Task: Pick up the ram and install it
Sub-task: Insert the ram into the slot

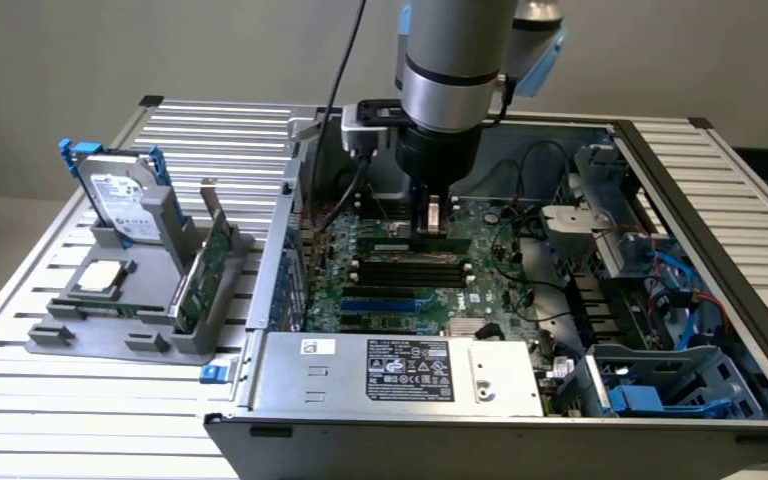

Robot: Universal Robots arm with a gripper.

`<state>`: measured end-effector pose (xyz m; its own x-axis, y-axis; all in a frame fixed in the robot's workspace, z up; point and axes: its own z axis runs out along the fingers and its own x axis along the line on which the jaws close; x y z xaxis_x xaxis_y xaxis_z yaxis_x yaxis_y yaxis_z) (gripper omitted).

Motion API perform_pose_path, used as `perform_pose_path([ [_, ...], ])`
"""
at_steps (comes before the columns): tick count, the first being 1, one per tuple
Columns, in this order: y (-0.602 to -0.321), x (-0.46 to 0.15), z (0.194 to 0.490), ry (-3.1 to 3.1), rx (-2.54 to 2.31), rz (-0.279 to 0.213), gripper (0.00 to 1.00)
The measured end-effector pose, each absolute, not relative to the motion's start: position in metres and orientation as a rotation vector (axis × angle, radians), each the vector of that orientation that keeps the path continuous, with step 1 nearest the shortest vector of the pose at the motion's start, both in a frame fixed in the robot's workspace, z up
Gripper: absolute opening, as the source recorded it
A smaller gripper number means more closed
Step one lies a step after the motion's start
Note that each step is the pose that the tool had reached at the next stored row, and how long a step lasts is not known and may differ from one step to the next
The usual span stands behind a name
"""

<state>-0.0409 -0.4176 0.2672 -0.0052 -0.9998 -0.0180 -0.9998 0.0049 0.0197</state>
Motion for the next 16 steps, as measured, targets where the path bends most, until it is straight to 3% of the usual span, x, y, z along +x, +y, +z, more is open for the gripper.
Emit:
perform_pose_path([
  [16,-0.418,-0.041,0.239,-2.247,2.194,-0.042,0.14],
])
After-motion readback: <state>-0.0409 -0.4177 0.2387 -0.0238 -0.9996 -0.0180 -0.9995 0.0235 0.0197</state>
